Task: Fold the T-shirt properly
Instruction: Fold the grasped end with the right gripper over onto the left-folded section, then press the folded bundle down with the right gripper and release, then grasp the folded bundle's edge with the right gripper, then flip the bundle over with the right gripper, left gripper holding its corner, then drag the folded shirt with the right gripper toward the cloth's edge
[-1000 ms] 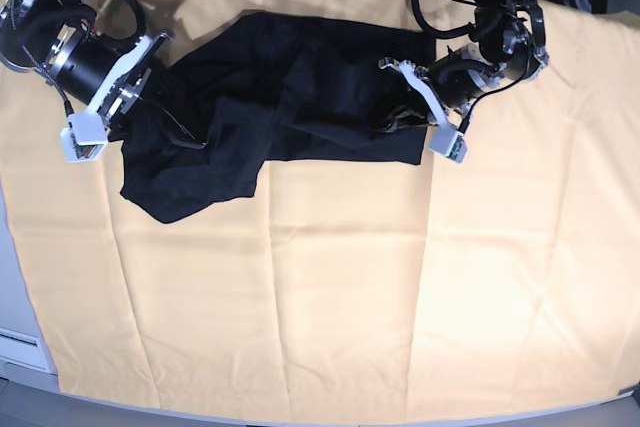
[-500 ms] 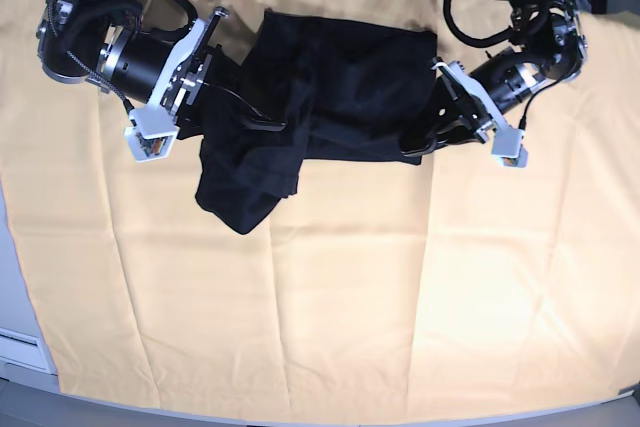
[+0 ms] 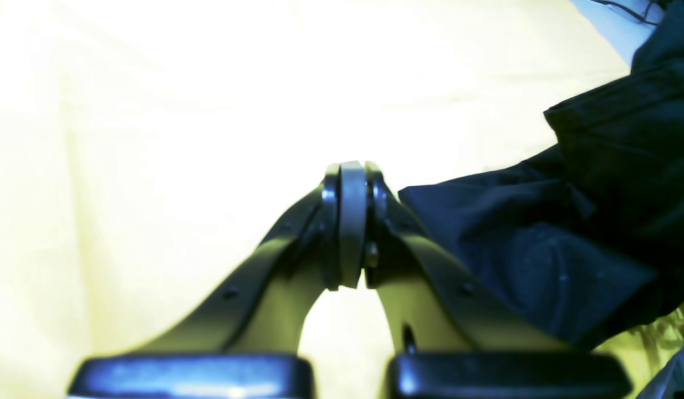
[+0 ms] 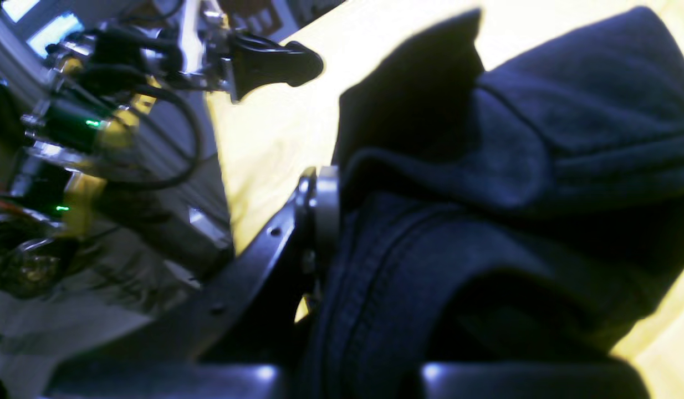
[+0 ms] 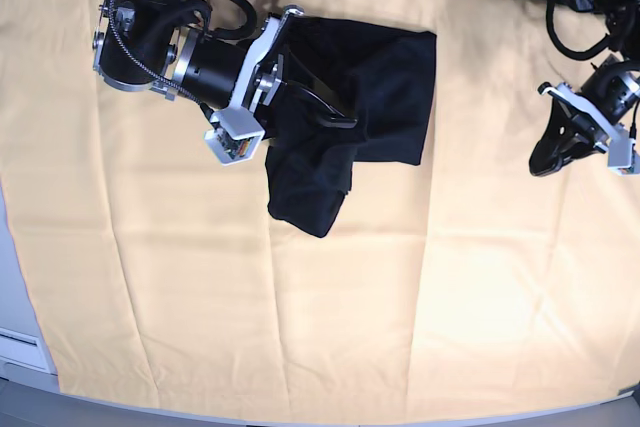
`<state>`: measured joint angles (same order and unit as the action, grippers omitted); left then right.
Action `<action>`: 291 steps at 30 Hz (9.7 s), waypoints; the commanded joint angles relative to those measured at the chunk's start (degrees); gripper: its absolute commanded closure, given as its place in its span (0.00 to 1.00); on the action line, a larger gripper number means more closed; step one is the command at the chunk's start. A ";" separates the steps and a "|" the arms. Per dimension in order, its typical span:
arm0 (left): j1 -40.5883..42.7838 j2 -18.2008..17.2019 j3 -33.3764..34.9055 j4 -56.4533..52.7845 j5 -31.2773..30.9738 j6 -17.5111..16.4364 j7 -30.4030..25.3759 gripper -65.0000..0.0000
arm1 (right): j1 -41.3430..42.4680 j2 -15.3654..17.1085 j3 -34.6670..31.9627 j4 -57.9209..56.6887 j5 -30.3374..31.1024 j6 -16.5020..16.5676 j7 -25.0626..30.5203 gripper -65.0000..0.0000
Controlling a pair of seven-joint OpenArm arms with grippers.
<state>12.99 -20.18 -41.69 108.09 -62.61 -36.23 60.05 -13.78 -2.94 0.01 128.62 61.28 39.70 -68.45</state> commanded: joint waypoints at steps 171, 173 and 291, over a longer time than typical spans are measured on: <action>4.31 -5.84 3.76 1.03 -2.01 -1.49 -0.46 1.00 | 0.68 -1.16 -40.74 -11.89 -18.27 0.30 7.43 1.00; 4.31 -5.86 3.76 1.03 -2.58 -1.51 -0.42 1.00 | 2.38 -1.16 -41.66 -11.89 -18.25 0.30 7.48 1.00; 8.11 -14.58 32.26 11.67 -4.90 -3.77 16.72 1.00 | 25.55 14.56 6.03 -30.16 -41.24 -19.43 6.75 1.00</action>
<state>21.28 -34.00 -9.02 118.89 -66.15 -39.55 77.41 10.48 11.11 5.76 97.69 20.36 20.58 -62.37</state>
